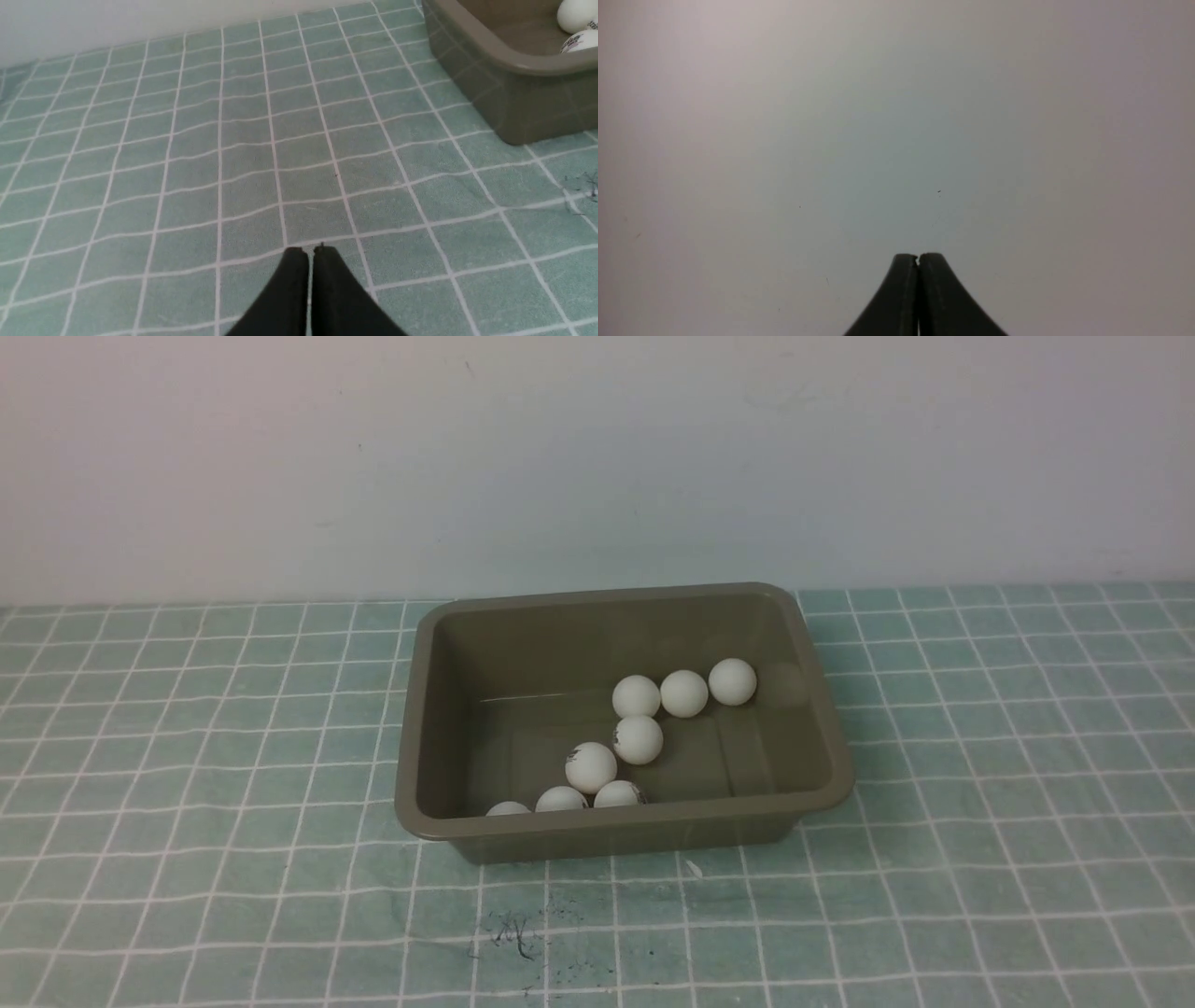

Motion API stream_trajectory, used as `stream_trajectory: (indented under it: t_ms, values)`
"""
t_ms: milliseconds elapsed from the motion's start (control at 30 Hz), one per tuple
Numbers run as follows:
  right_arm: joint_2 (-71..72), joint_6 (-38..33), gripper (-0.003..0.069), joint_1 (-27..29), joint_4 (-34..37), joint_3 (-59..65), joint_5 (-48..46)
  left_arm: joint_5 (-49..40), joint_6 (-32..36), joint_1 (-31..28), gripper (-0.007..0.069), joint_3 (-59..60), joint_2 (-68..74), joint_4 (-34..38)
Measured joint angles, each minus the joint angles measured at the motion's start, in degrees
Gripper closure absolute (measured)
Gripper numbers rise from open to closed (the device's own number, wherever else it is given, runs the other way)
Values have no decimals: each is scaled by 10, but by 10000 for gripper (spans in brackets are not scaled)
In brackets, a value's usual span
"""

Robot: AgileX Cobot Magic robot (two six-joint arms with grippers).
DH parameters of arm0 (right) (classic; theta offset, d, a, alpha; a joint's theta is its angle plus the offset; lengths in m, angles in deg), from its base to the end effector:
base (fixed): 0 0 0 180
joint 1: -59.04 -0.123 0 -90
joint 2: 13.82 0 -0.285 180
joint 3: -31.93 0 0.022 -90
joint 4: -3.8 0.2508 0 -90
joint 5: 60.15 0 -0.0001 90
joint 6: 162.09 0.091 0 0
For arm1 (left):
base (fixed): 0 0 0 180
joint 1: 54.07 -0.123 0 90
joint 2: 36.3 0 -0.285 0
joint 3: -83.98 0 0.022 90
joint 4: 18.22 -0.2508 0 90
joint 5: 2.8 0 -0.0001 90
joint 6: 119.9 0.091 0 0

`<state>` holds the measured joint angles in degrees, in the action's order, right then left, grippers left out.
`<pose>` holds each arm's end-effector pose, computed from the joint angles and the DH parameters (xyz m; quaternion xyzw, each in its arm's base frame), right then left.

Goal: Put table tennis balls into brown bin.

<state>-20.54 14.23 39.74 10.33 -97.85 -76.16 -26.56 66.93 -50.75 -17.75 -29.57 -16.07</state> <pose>0.0010 0.0034 0.3383 -0.0987 0.5856 0.1620 0.7881 0.0509 -0.0043 0.1708 0.0624 0.8104 0.0017 0.5825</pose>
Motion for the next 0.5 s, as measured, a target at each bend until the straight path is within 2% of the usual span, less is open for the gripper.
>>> stream_trajectory:
  t_ms: [500]
  values:
    - [0,0,669,0,0,0,0,19,8,0,629,3,0,23]
